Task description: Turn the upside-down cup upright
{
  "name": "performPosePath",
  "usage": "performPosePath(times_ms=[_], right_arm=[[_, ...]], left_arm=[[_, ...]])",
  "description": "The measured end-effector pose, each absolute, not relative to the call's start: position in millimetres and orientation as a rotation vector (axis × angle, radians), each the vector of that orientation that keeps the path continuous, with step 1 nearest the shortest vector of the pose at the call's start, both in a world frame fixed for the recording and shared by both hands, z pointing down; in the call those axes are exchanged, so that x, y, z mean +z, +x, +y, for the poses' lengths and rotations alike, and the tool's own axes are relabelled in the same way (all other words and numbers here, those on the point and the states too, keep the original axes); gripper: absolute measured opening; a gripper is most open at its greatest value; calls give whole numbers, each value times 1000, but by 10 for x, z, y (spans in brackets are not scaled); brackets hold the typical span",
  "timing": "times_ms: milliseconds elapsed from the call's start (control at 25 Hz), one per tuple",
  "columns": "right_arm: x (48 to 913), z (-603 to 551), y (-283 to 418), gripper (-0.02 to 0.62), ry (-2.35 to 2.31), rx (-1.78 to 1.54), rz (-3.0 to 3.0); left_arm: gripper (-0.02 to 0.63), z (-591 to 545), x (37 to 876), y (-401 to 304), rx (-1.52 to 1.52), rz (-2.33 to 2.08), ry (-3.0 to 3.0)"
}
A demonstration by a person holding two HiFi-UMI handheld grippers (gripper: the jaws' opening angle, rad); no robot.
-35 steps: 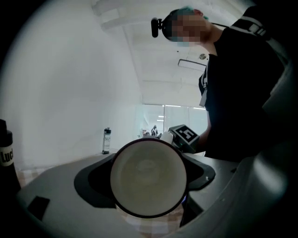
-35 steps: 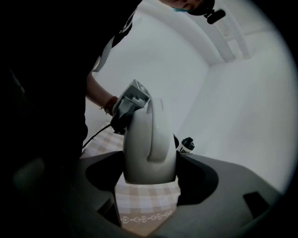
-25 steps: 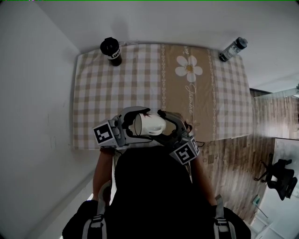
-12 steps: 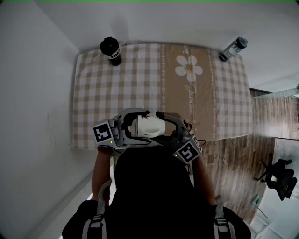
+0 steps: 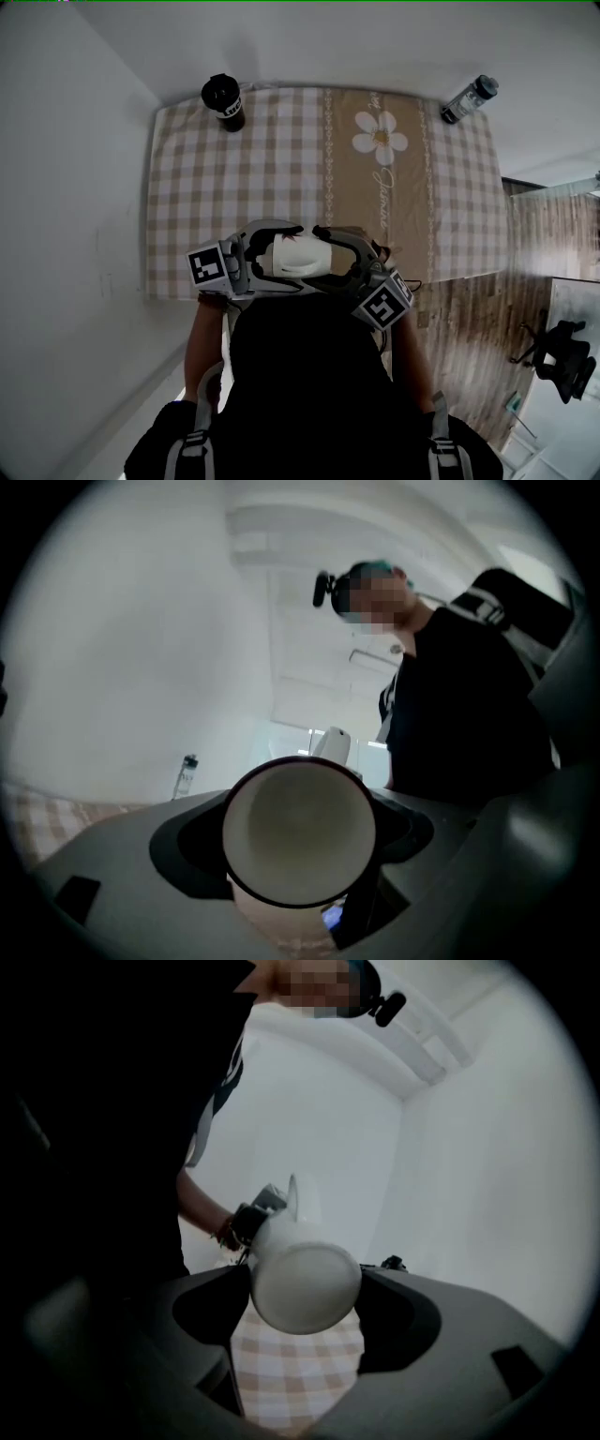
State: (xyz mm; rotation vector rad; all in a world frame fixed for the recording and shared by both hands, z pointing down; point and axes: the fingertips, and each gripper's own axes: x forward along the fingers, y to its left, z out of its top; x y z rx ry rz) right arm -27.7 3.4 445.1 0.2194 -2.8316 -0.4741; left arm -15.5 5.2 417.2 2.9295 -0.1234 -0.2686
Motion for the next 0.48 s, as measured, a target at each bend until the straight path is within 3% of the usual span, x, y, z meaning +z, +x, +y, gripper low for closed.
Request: performPosePath(times_ms=[480], right_arm=[[3908, 15, -309, 373, 254, 187, -3387]], left_arm=[[425, 20, 3626, -333, -784, -58, 2815]])
